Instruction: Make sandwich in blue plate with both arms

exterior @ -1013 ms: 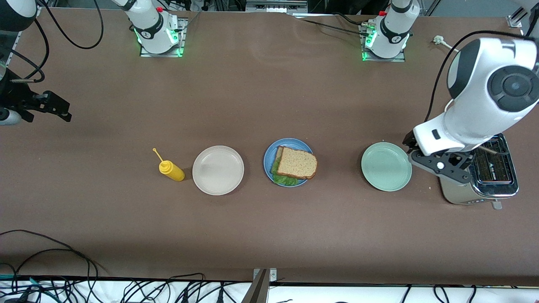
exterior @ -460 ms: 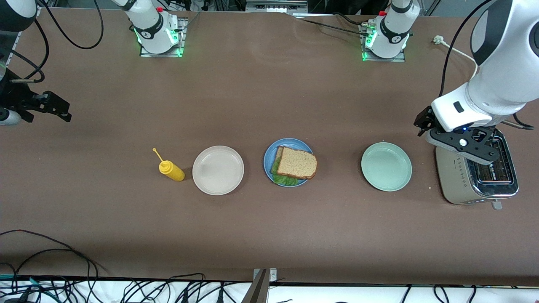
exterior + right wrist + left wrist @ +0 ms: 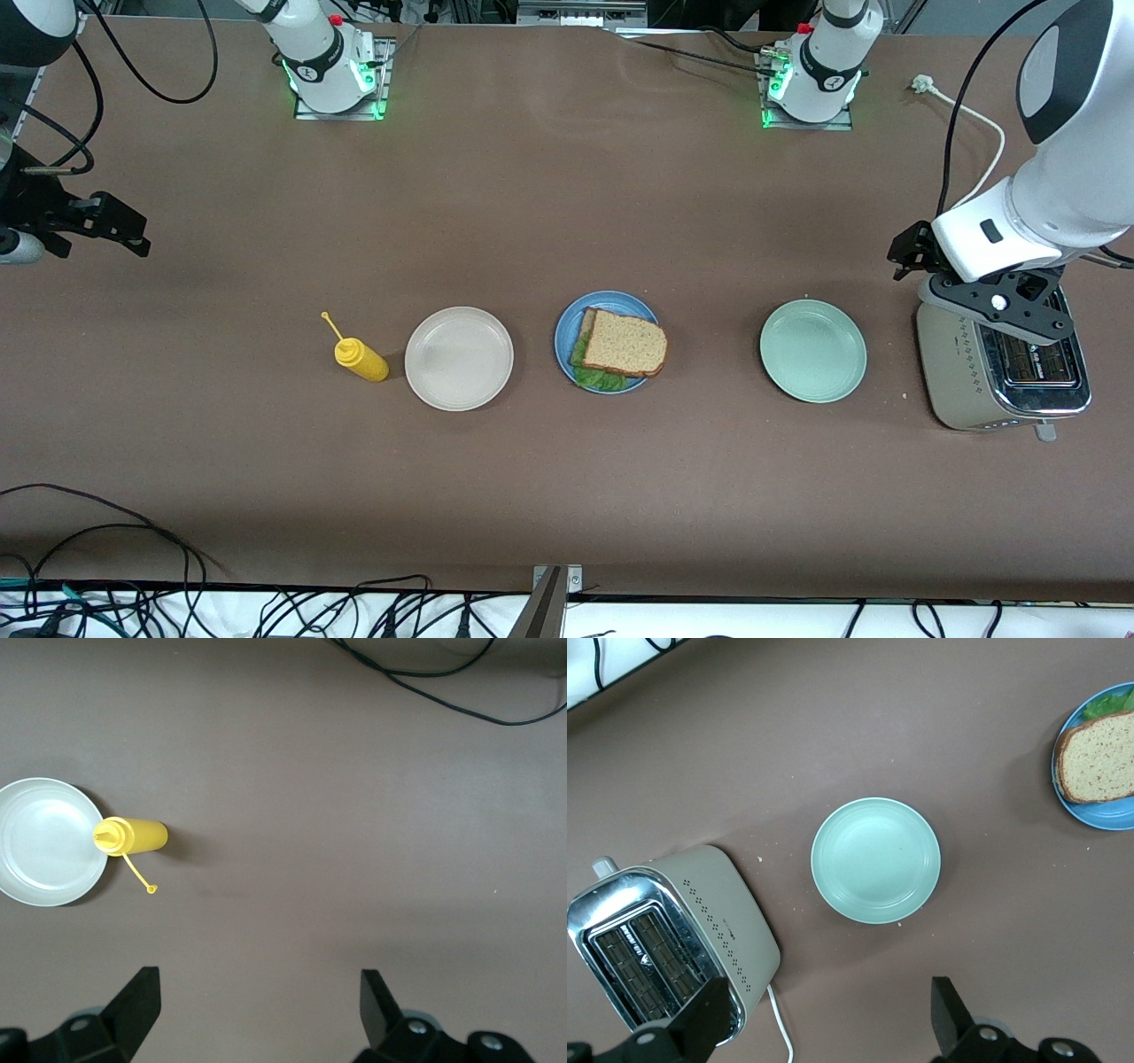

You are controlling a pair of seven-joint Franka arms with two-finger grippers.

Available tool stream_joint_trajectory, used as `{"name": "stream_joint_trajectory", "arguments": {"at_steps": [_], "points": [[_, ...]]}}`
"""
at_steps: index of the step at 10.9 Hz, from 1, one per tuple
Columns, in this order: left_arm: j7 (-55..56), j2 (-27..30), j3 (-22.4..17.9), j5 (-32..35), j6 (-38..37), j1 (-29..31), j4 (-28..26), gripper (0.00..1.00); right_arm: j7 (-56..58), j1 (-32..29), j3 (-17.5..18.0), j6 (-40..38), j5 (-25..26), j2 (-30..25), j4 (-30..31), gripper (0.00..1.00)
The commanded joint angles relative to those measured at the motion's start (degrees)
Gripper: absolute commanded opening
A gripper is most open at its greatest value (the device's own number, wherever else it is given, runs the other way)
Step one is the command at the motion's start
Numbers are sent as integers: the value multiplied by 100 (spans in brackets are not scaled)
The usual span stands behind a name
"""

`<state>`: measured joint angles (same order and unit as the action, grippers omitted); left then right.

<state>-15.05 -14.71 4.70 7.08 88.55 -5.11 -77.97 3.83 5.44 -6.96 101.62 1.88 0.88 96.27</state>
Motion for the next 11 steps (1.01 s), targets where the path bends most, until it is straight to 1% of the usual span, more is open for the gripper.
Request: {"name": "stream_joint_trajectory", "arguments": {"at_steps": [1, 3, 4, 6, 8, 9, 10, 11], "points": [[55, 83, -4, -75, -163, 10, -8, 100, 4, 10, 19, -134, 84, 53, -152, 100], [-6, 319, -213, -93, -102, -95, -147, 100, 4, 27, 19, -134, 76, 44, -152, 100], [-7, 581, -223, -128, 29, -139, -462, 100, -5, 36, 28, -134, 76, 44, -161, 100], [71, 1511, -241, -137, 1002, -183, -1514, 100, 4, 36, 28, -134, 76, 44, -161, 100], [11, 2110, -276, -137, 1059, -340, -2167, 100, 4, 36, 28, -125, 76, 44, -161, 100], [11, 2261, -485, -154, 1059, -524, -2353, 100, -5, 36, 28, -125, 67, 44, -161, 100], [2, 2315, -592, -155, 1016, -604, -2372, 100, -5, 36, 28, -134, 67, 44, -170, 100], [19, 2324, -610, -181, 937, -605, -2381, 100, -5, 36, 28, -134, 58, 44, -205, 100]]}}
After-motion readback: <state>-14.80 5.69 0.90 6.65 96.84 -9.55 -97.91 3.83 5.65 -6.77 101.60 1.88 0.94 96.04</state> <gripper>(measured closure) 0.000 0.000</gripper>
